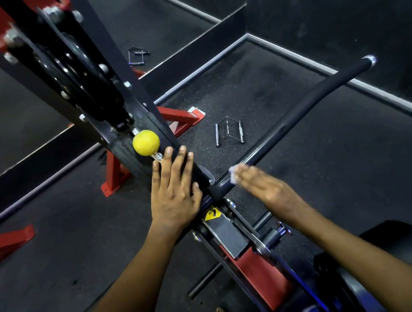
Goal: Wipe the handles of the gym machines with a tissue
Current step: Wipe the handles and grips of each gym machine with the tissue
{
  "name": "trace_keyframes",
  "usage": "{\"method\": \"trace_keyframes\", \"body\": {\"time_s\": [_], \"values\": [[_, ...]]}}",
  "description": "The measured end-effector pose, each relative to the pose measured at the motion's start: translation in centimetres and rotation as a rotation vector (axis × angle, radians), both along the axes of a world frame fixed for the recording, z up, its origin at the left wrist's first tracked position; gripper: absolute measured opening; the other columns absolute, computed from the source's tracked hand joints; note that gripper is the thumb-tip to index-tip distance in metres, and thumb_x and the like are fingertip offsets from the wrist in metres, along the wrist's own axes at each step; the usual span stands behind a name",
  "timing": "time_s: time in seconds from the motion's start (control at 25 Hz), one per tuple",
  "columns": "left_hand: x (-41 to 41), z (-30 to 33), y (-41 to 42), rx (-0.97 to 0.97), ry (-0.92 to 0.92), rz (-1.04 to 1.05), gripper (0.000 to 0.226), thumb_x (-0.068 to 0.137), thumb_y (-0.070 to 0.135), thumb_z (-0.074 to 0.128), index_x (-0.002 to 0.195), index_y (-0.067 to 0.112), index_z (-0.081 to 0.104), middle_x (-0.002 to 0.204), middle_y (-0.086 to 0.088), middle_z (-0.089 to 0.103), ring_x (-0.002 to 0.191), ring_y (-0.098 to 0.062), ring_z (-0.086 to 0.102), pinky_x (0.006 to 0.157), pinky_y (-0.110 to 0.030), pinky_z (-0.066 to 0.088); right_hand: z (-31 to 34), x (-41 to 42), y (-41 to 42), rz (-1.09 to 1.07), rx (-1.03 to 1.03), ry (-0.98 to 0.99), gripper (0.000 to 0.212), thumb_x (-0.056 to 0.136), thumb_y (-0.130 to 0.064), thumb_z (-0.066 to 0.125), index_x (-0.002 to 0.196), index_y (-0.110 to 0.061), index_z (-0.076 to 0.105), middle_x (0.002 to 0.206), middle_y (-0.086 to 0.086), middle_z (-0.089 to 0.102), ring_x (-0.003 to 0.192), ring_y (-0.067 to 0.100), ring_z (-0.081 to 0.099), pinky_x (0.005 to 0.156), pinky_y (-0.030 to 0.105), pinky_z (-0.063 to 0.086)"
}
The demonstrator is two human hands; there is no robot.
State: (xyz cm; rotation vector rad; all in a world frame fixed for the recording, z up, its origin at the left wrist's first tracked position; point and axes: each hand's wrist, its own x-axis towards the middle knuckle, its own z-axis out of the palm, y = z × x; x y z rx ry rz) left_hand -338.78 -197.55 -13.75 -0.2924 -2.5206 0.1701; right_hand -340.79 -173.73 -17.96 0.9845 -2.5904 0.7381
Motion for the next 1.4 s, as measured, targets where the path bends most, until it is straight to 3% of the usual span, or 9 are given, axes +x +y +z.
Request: {"method": "trace_keyframes", "body": {"time_s": [0.08,0.28,0.36,0.48,0.72,0.92,1.16,1.32,1.4], "values": [[0.0,0.1,0.1,0.005,0.003,-0.004,0.059,0.083,0.026,0.047,0.138,0.003,0.051,0.145,-0.015,0.046,0.143,-0.033,0.020,0.121,-0.045,0.005,0.3,-0.9,1.5,-0.006,0.011,0.068,0.039,0.093,-0.001,0.043,0.129,-0.008,0.054,0.137,0.005,0.051,0.128,0.012,0.044,0.114,0.025,0.024],[0.1,-0.1,0.2,0.027,-0.005,-0.012,0.059,0.083,0.025,0.046,0.137,0.002,0.050,0.146,-0.016,0.044,0.144,-0.032,0.017,0.121,-0.044,0.003,1.2,-7.7,4.9,-0.600,-0.168,-0.184,0.034,0.099,-0.011,0.042,0.130,-0.008,0.054,0.144,0.009,0.043,0.137,0.012,0.033,0.108,0.001,0.011],[0.2,-0.2,0.1,0.028,-0.008,-0.012,0.059,0.083,0.025,0.046,0.137,0.002,0.050,0.146,-0.015,0.042,0.144,-0.031,0.016,0.121,-0.044,0.003,1.1,-4.6,1.5,-0.377,-0.150,-0.225,0.032,0.097,-0.017,0.043,0.124,-0.012,0.059,0.137,0.004,0.051,0.130,0.004,0.039,0.110,0.006,0.017],[0.3,-0.1,0.2,0.023,-0.007,-0.014,0.060,0.083,0.025,0.045,0.139,0.003,0.047,0.147,-0.014,0.040,0.145,-0.029,0.015,0.121,-0.044,0.003,1.2,-1.6,0.4,0.044,0.131,-0.005,0.036,0.084,0.002,0.052,0.119,-0.003,0.062,0.124,0.011,0.060,0.119,0.022,0.054,0.109,0.024,0.033],[0.1,-0.2,0.1,0.030,0.003,-0.013,0.060,0.084,0.025,0.044,0.140,0.004,0.044,0.149,-0.011,0.033,0.150,-0.023,0.004,0.122,-0.042,0.001,3.4,-11.1,5.7,-0.553,0.100,-0.198,0.022,0.087,0.003,0.051,0.104,0.003,0.064,0.111,0.016,0.058,0.110,0.032,0.052,0.094,0.033,0.041],[0.0,-0.2,0.3,0.020,-0.004,-0.008,0.060,0.083,0.025,0.044,0.139,0.004,0.047,0.149,-0.011,0.035,0.147,-0.027,0.012,0.122,-0.043,0.002,2.1,-3.3,-1.6,0.081,0.277,-0.048,0.025,0.074,0.002,0.066,0.098,0.000,0.069,0.100,0.014,0.066,0.096,0.031,0.063,0.088,0.038,0.052],[0.0,-0.3,0.2,0.037,-0.010,-0.016,0.059,0.083,0.024,0.045,0.139,0.003,0.048,0.148,-0.013,0.039,0.150,-0.022,0.004,0.122,-0.044,0.003,2.9,-9.6,6.0,-0.502,0.068,-0.133,0.038,0.080,0.016,0.051,0.116,0.008,0.060,0.121,0.027,0.058,0.119,0.043,0.050,0.108,0.048,0.032],[0.1,-0.1,0.3,0.040,-0.042,-0.006,0.060,0.083,0.025,0.045,0.139,0.003,0.049,0.149,-0.012,0.037,0.150,-0.024,0.006,0.122,-0.043,0.003,0.7,-2.0,-0.3,0.026,0.230,0.008,0.056,0.064,0.014,0.074,0.117,0.004,0.061,0.122,0.022,0.060,0.115,0.035,0.057,0.101,0.045,0.041],[0.2,0.0,0.4,0.053,-0.060,-0.012,0.060,0.084,0.025,0.045,0.139,0.003,0.048,0.149,-0.011,0.036,0.150,-0.024,0.007,0.122,-0.043,0.003,0.8,-3.6,1.4,0.125,0.256,0.078,0.041,0.077,0.005,0.061,0.119,0.001,0.061,0.123,0.019,0.060,0.118,0.032,0.056,0.107,0.037,0.037]]}}
